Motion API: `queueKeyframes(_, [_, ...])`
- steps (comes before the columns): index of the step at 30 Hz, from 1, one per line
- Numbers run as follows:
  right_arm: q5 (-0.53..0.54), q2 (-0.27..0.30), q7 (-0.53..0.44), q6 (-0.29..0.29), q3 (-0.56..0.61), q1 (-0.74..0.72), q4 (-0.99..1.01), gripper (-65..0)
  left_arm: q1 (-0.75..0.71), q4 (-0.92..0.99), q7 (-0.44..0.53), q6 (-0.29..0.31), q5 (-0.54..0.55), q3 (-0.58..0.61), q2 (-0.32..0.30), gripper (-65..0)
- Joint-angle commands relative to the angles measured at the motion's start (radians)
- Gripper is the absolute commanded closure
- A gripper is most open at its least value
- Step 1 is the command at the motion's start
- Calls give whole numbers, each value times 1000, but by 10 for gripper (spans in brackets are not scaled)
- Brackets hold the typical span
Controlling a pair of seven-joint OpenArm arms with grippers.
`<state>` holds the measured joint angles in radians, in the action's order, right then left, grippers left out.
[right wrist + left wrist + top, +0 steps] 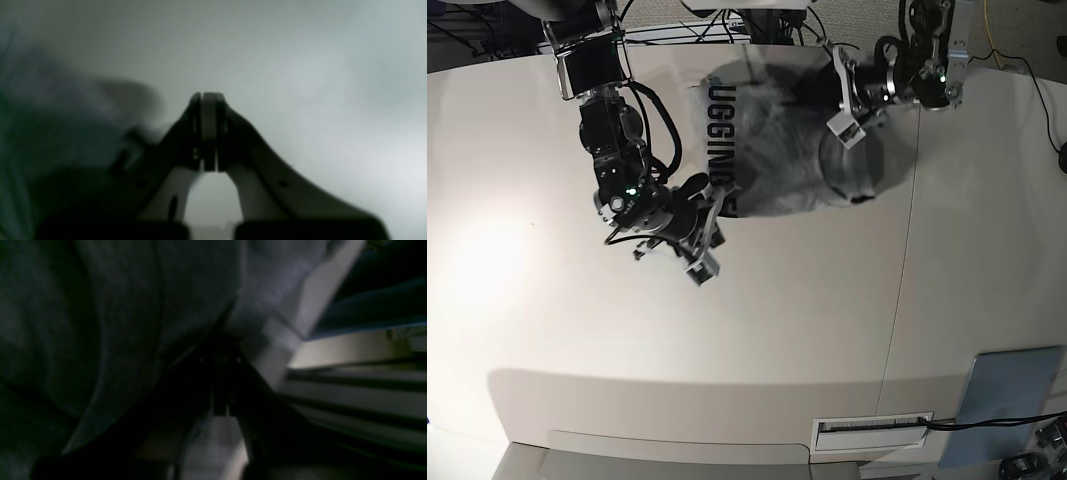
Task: Fold the T-shirt properly
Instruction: 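Grasp the bundle sides with both grippers and square it into a rectangle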
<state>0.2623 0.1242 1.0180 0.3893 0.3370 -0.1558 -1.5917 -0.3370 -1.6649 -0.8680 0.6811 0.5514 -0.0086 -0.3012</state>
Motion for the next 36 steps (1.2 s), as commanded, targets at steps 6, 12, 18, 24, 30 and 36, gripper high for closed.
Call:
queueKeyframes(6, [7,33,99,-4,-7,-18,-17,0,93,18,44,-147,-348,-10,-27,-39])
queueKeyframes(12, [18,82,104,-5,-17,83,-107,0,190,19,139,-221,-359,-10,-65,-39])
queueKeyframes(18, [18,59,40,-5,-15,212,-207,0,255,19,161,-226,-304,-9,-64,-39])
queueKeyframes(24, [72,-14,41,16,-15,247,-220,0,282,16,184,-277,-220,-23,-68,-39])
queueKeyframes(30, [64,-27,52,17,-38,254,-238,0,254,8,140,-229,-98,-194,-70,-39])
queueKeyframes(36, [66,-28,30,14,-110,256,-261,0,220,29,183,-213,-110,-301,-70,-39])
